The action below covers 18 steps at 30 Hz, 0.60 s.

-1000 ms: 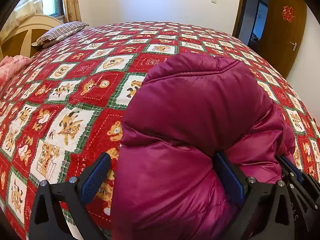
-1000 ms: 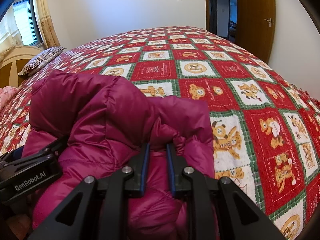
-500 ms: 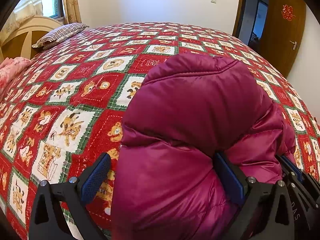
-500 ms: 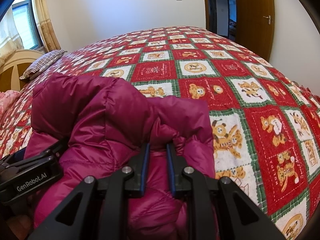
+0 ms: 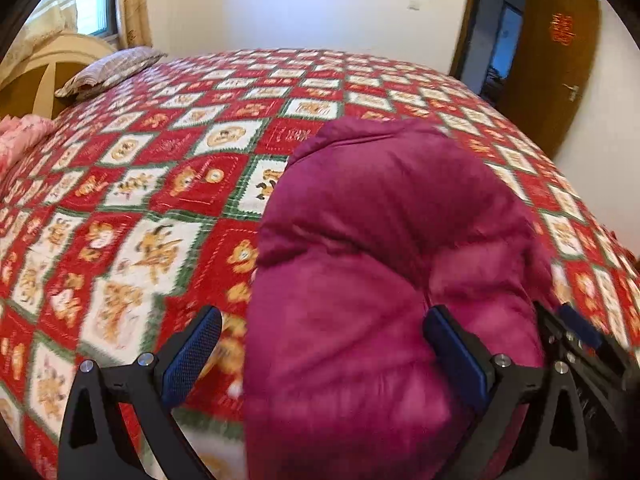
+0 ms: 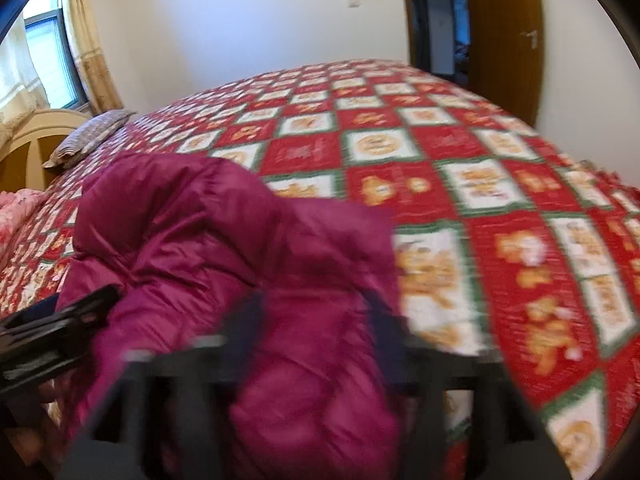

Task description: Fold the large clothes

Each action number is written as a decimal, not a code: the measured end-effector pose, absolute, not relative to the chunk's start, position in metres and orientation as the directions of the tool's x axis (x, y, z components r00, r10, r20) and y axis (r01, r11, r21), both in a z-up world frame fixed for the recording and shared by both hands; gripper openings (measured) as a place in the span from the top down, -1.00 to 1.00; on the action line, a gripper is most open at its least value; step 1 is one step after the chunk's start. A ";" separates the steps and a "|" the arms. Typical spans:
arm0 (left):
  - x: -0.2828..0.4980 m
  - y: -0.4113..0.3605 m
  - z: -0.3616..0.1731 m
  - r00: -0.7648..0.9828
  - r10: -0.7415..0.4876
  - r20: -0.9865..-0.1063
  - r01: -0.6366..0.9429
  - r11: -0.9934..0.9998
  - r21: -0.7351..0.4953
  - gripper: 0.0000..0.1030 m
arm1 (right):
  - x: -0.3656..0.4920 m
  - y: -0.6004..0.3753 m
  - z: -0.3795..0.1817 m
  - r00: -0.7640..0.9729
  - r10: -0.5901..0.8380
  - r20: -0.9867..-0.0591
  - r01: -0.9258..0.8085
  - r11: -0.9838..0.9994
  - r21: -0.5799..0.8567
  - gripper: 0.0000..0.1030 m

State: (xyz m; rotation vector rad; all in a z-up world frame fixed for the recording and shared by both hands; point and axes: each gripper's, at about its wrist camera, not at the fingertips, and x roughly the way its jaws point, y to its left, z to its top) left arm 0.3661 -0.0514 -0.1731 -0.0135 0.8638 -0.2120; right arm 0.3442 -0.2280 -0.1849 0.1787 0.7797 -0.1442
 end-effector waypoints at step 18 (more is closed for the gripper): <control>0.336 -0.030 -0.201 0.551 -0.407 -0.729 0.330 0.908 -0.257 -0.98 | 0.314 -0.251 -0.204 0.685 0.120 -0.719 0.167 0.934 0.315 -0.54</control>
